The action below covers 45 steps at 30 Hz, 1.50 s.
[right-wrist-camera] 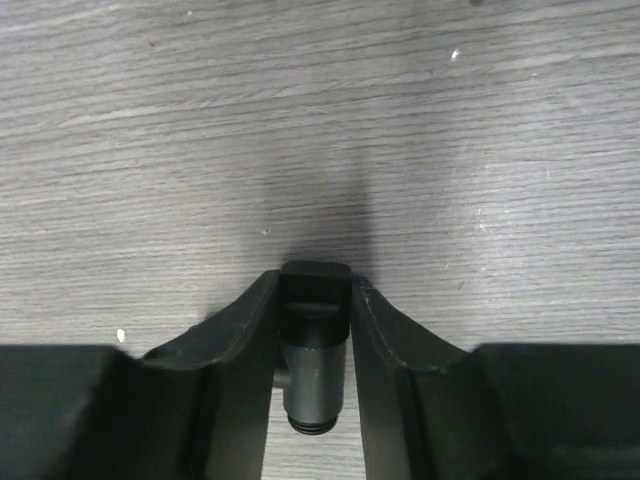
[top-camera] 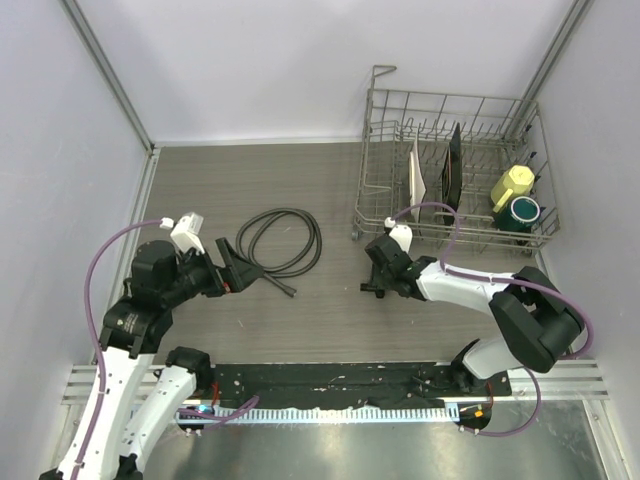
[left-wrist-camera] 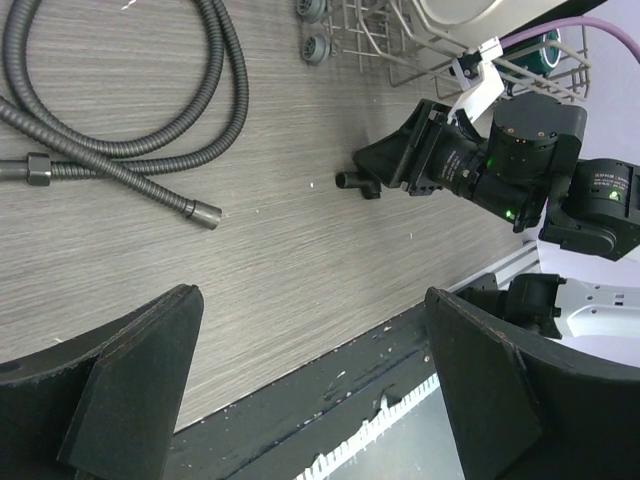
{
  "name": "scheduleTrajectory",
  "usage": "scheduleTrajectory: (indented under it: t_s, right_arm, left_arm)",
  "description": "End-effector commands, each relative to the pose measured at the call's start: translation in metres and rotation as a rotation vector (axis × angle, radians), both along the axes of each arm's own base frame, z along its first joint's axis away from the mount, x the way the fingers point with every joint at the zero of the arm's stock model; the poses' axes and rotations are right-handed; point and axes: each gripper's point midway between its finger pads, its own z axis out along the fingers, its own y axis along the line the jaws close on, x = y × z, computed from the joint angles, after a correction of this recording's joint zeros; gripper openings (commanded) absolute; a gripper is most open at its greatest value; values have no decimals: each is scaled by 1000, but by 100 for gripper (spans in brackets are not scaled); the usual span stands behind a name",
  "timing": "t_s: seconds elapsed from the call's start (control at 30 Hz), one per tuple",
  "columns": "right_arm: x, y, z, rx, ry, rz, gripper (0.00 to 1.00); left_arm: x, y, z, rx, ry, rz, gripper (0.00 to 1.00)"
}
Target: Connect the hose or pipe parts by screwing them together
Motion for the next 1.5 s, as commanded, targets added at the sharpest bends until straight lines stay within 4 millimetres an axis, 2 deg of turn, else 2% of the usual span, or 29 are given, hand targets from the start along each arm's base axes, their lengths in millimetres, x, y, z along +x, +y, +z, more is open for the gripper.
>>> scheduleTrajectory:
  t_s: [0.0, 0.07, 0.17, 0.2, 0.27, 0.3, 0.37, 0.4, 0.43, 0.5, 0.53, 0.57, 0.63, 0.7, 0.73, 0.77, 0.83, 0.9, 1.07, 1.3, 1.47]
  right_arm:
    - [8, 7, 16, 8, -31, 24, 29]
    - [10, 13, 35, 46, -69, 40, 14]
    - [13, 24, 62, 112, -110, 67, 2]
    - [15, 29, 78, 150, -136, 75, 1]
    - [11, 40, 92, 221, -138, 104, 1]
    - [12, 45, 109, 264, -164, 113, 1]
    - [8, 55, 124, 337, -176, 121, 1]
    - [6, 61, 138, 390, -200, 137, 1]
    - [3, 65, 146, 426, -208, 146, 1]
    - [-2, 77, 160, 514, -216, 166, 1]
    - [-4, 80, 171, 550, -235, 176, 1]
    - [-7, 85, 178, 586, -241, 182, 1]
    - [-12, 92, 186, 622, -242, 198, 1]
    - [-19, 100, 191, 652, -237, 227, 1]
    - [-23, 103, 192, 664, -231, 238, 1]
    - [-26, 105, 193, 670, -230, 244, 1]
    - [-31, 106, 195, 681, -232, 251, 1]
    - [-35, 104, 196, 691, -236, 254, 1]
    - [-42, 99, 196, 703, -238, 257, 1]
    - [-46, 97, 202, 713, -253, 267, 1]
    - [-45, 97, 206, 718, -257, 269, 1]
  left_arm:
    - [4, -8, 0, -40, 13, -27, 95]
    - [4, -10, -5, -50, 39, -28, 94]
    - [5, -16, -7, -80, 56, -50, 90]
    - [3, -21, -5, -112, 67, -66, 88]
    - [7, -27, -6, -146, 74, -74, 86]
    - [6, -32, -6, -166, 87, -84, 85]
    - [6, -43, -11, -169, 103, -112, 84]
    - [7, -47, -14, -161, 110, -118, 83]
    - [13, -50, -18, -149, 113, -102, 83]
    - [6, -70, -21, -134, 118, -159, 83]
    - [11, -79, -17, -144, 94, -159, 83]
    - [4, -98, -24, -134, 124, -218, 83]
    - [8, -116, -19, -146, 108, -239, 82]
    - [7, -136, -28, -117, 131, -284, 81]
    - [10, -143, -20, -122, 110, -294, 81]
    - [12, -152, -29, -96, 129, -309, 80]
    - [17, -161, -22, -95, 114, -322, 79]
    - [20, -167, -26, -79, 126, -329, 77]
    - [21, -175, -17, -113, 106, -351, 76]
    - [18, -180, -19, -136, 123, -369, 70]
    - [15, -183, -15, -167, 124, -383, 58]
